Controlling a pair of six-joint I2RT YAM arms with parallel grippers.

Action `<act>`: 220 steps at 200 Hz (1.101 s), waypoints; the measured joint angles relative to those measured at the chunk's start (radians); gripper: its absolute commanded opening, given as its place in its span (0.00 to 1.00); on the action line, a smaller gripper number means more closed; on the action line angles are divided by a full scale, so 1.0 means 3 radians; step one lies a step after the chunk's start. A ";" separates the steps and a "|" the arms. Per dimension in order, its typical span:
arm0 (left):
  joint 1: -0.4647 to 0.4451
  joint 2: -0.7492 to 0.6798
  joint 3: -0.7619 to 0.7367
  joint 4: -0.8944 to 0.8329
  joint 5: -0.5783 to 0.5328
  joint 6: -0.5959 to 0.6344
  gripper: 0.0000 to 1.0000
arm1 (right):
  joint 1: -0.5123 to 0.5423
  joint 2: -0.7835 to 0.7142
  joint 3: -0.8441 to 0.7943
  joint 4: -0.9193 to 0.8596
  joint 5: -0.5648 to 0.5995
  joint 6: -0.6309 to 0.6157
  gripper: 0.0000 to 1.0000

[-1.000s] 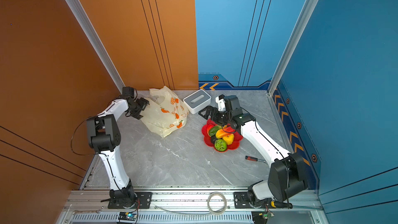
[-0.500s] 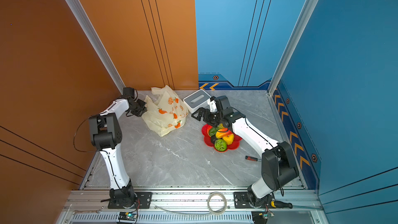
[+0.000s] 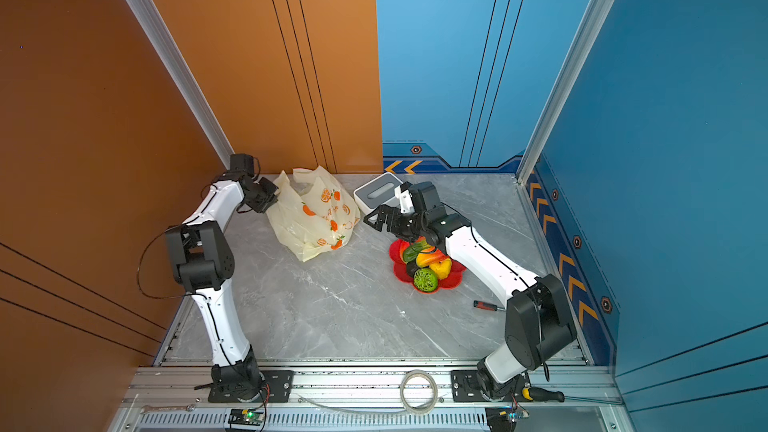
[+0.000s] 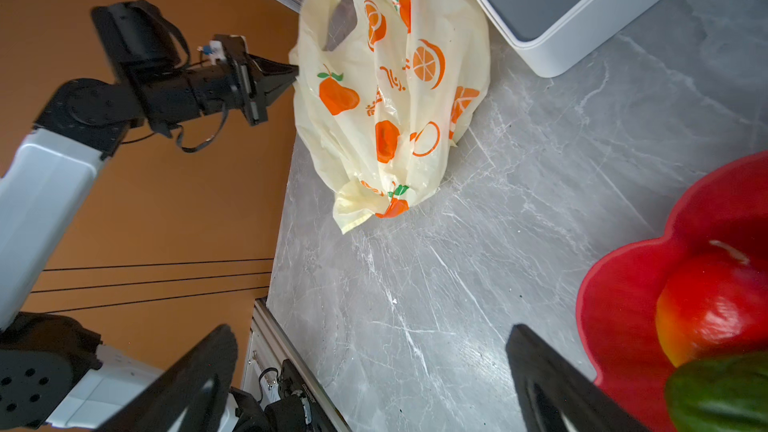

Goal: Place the fruits into the plastic bag
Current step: 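Lift the bag with the left gripper and swing it toward the right gripper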

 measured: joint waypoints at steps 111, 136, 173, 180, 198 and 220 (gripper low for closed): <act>-0.1703 -0.0463 0.1952 -0.0635 -0.0772 0.1511 0.00 | -0.0142 -0.1177 -0.0093 -0.0249 0.0318 0.0050 1.00; -0.2295 -0.0464 0.2160 -0.0660 -0.0795 0.1989 0.00 | -0.0411 -0.1508 -0.0134 -0.0383 0.0359 0.0072 1.00; -0.2925 -0.0752 0.1874 -0.0712 -0.0772 0.2566 0.00 | -0.0752 -0.1974 -0.0145 -0.0589 0.0380 0.0074 1.00; -0.2967 -0.0891 0.1696 -0.0713 -0.0768 0.2632 0.00 | -0.0782 -0.2042 -0.0145 -0.0628 0.0381 0.0072 1.00; -0.2989 -0.1392 0.1048 -0.0673 -0.0767 0.2754 0.00 | -0.0819 -0.2163 -0.0145 -0.0724 0.0383 0.0074 1.00; -0.2932 -0.2154 0.0048 -0.0478 -0.0712 0.2834 0.00 | -0.0819 -0.2232 -0.0146 -0.0771 0.0340 0.0071 1.00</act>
